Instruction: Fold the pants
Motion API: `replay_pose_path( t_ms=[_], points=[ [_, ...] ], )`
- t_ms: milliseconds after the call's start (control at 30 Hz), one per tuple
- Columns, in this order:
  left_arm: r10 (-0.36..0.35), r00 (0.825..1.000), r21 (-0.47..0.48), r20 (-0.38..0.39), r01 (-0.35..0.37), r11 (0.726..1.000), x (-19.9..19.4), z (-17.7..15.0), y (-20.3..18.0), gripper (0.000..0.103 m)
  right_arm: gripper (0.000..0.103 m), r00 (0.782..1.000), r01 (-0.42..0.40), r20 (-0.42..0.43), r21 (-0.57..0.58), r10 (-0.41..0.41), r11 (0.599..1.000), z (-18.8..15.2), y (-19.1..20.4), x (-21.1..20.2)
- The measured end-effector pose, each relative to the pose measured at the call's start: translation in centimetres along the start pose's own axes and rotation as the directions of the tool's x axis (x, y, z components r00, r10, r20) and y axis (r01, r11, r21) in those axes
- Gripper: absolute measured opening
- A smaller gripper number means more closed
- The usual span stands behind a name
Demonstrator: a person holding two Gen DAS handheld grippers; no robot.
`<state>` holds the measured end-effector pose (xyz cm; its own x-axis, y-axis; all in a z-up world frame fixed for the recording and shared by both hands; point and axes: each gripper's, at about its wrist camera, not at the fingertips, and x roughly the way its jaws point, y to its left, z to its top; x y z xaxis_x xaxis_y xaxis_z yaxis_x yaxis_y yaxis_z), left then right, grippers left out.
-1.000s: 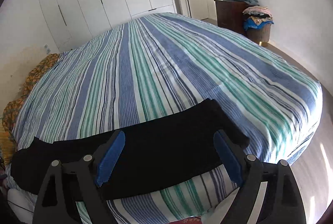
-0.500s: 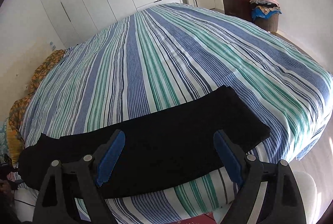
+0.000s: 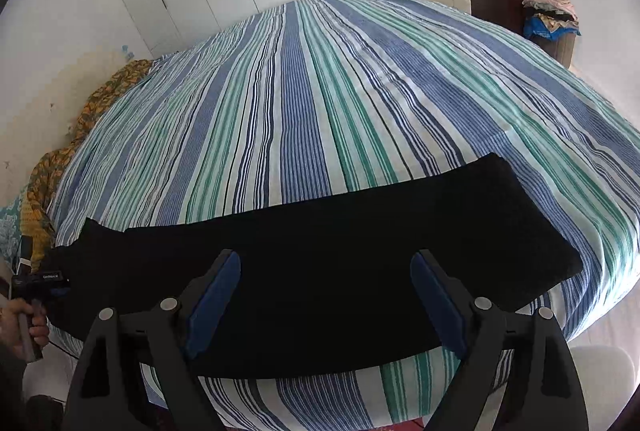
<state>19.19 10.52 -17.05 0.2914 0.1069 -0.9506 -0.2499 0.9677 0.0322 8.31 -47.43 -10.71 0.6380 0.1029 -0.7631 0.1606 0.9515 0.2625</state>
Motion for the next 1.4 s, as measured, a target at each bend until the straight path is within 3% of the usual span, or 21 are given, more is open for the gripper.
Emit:
replay_pose_path(
  t_ms=[167,233,333,433,533,633,733,833,967,1133,1200,1300,1400],
  points=[
    [0.030,0.999,0.027,0.038,-0.031,0.999,-2.0,-1.6,0.1,0.063,0.087,0.996,-0.004,-0.091,0.051,0.009,0.999,-0.3,-1.0,2.1],
    [0.021,0.998,-0.004,0.056,-0.021,1.000,-3.1,-1.4,0.3,0.071,0.087,0.990,0.008,-0.143,0.070,0.002,0.998,-0.5,-1.4,3.4],
    [-0.048,0.988,-0.013,0.150,0.050,0.999,-5.2,-2.0,-0.2,0.078,0.089,0.990,0.015,-0.144,0.060,-0.007,0.998,-0.5,-1.1,3.7],
    [-0.107,0.975,0.070,0.197,0.095,0.993,-5.4,-2.6,-2.9,0.082,0.089,0.989,-0.001,-0.150,0.064,0.011,0.998,-0.4,-1.2,3.7],
    [-0.136,0.975,0.156,0.175,0.109,0.982,-3.8,-3.6,-5.0,0.082,0.089,0.981,-0.027,-0.191,0.072,0.040,0.997,0.3,-1.9,4.4],
    [-0.098,0.988,0.188,0.116,0.076,0.979,-1.5,-4.2,-5.1,0.083,0.089,0.971,-0.038,-0.232,0.076,0.055,0.996,1.5,-3.7,5.3],
    [-0.108,0.986,0.197,0.123,0.083,0.977,-1.8,-4.3,-4.5,0.084,0.088,0.969,0.038,-0.245,0.094,-0.014,0.995,3.5,-7.1,5.2],
    [-0.113,0.986,0.179,0.120,0.091,0.980,-2.1,-4.8,-4.9,0.085,0.088,0.984,0.106,-0.163,0.249,-0.066,0.963,5.5,-12.7,2.3],
    [-0.093,0.988,0.181,0.125,0.070,0.981,-2.0,-4.4,-5.2,0.087,0.088,0.999,0.031,-0.037,0.507,-0.014,0.861,5.8,-20.0,-1.4],
    [-0.092,0.987,0.180,0.131,0.068,0.981,-2.1,-4.9,-4.9,0.087,0.088,0.988,-0.087,-0.037,0.674,0.152,0.733,3.1,-23.4,-1.3],
    [-0.088,0.987,0.182,0.133,0.063,0.981,-2.1,-4.8,-5.0,0.087,0.088,0.984,-0.105,-0.036,0.676,0.176,0.729,2.5,-23.4,-1.2],
    [-0.082,0.987,0.182,0.135,0.056,0.982,-2.3,-4.8,-5.3,0.088,0.088,0.979,-0.125,-0.051,0.617,0.198,0.777,3.1,-22.9,-0.4],
    [-0.085,0.987,0.180,0.135,0.060,0.982,-2.0,-4.5,-5.1,0.088,0.088,0.948,-0.164,-0.134,0.568,0.288,0.807,3.8,-22.0,2.3]
  ],
)
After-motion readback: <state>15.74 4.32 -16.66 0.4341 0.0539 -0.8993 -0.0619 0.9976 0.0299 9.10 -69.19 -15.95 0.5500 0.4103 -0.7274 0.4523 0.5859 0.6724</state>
